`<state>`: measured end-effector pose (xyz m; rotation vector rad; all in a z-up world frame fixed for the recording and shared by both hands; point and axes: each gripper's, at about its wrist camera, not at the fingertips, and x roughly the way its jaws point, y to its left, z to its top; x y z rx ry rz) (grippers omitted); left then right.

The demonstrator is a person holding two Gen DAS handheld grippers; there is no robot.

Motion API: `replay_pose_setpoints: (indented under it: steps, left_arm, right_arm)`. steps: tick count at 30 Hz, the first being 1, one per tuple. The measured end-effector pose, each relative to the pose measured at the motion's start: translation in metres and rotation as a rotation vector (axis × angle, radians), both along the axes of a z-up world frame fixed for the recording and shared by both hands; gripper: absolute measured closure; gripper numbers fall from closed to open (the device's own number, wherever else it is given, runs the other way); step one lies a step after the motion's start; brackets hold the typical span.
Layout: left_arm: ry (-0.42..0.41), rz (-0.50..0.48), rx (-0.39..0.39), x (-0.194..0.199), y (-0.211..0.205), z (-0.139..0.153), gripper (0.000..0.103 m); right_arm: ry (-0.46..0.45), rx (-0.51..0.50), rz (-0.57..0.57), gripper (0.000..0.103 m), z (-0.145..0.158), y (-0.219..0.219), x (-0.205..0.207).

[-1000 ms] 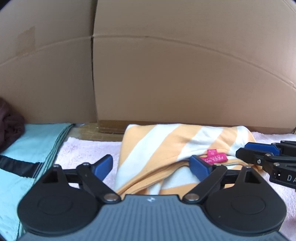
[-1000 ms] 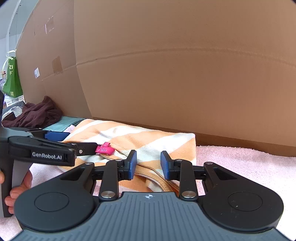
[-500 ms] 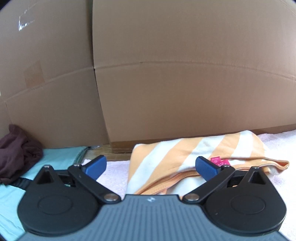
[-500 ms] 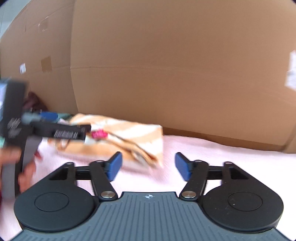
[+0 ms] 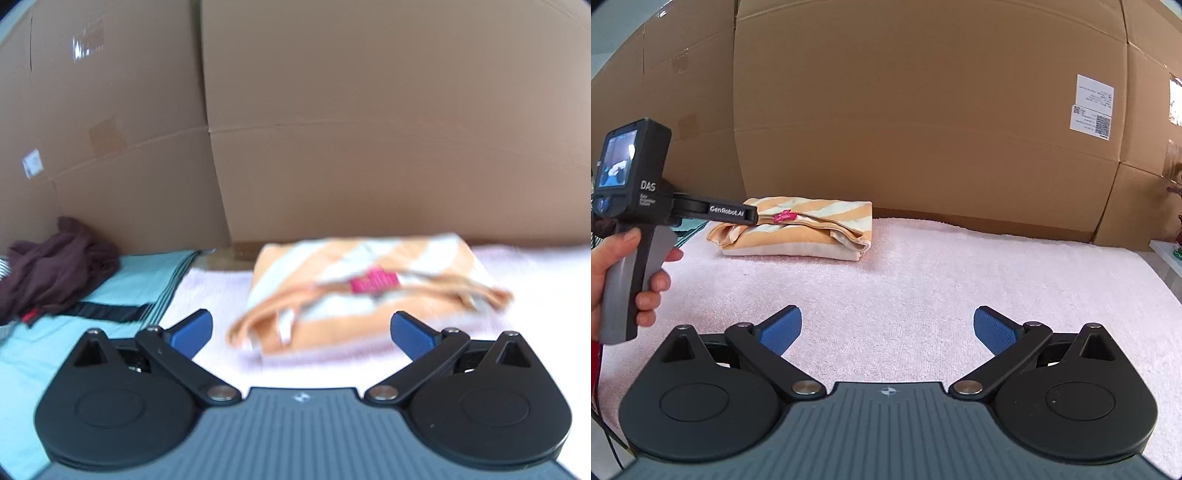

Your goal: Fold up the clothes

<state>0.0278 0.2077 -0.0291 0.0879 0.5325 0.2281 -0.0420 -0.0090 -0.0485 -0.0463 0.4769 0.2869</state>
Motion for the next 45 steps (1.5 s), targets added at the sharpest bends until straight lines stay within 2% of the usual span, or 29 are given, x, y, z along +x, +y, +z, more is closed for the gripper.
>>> replay_pose_setpoints:
  steps: [6, 8, 9, 13, 14, 16, 21, 23, 25, 28, 38, 41, 45]
  left_arm:
    - [0.125, 0.02, 0.188, -0.02, -0.038, -0.024, 0.001]
    - [0.147, 0.03, 0.214, -0.026, -0.046, -0.027, 0.001]
    - [0.144, 0.034, 0.2, -0.03, -0.048, -0.027, 0.001]
    - [0.15, 0.01, 0.023, -0.046, -0.044, -0.026, 0.001]
    - [0.148, 0.023, 0.0, -0.049, -0.043, -0.026, 0.001]
    - [0.119, 0.071, 0.03, -0.056, -0.045, -0.027, 0.001]
    - [0.093, 0.061, 0.037, -0.068, -0.048, -0.024, 0.001]
    - [0.099, 0.052, -0.005, -0.07, -0.045, -0.024, 0.001]
    - [0.108, 0.048, -0.049, -0.071, -0.041, -0.024, 0.001]
    - [0.118, 0.063, -0.058, -0.071, -0.041, -0.027, 0.001]
    - [0.154, 0.076, -0.097, -0.066, -0.03, -0.031, 0.001]
    - [0.172, 0.088, -0.106, -0.062, -0.025, -0.033, 0.001]
    - [0.189, 0.114, -0.152, -0.06, -0.015, -0.035, 0.001]
  right_arm:
    - [0.053, 0.125, -0.041, 0.002, -0.007, -0.026, -0.01]
    - [0.052, 0.146, -0.063, 0.002, -0.008, -0.034, -0.013]
    - [0.051, 0.149, -0.073, 0.002, -0.008, -0.038, -0.014]
    - [0.011, 0.084, -0.098, 0.002, -0.008, -0.04, -0.022]
    - [-0.002, 0.065, -0.102, 0.002, -0.008, -0.039, -0.024]
    - [-0.007, 0.06, -0.107, 0.002, -0.01, -0.039, -0.025]
    - [0.003, 0.128, -0.069, 0.001, -0.011, -0.042, -0.028]
    - [0.009, 0.145, -0.056, 0.001, -0.011, -0.04, -0.027]
    - [0.009, 0.117, -0.049, 0.001, -0.012, -0.034, -0.027]
    - [0.006, 0.066, -0.025, 0.001, -0.013, -0.026, -0.027]
    - [0.076, 0.124, 0.021, 0.004, -0.02, -0.026, -0.017]
    - [0.071, 0.12, 0.03, 0.007, -0.018, -0.022, -0.012]
    - [0.082, 0.092, 0.07, 0.007, -0.015, -0.008, -0.009]
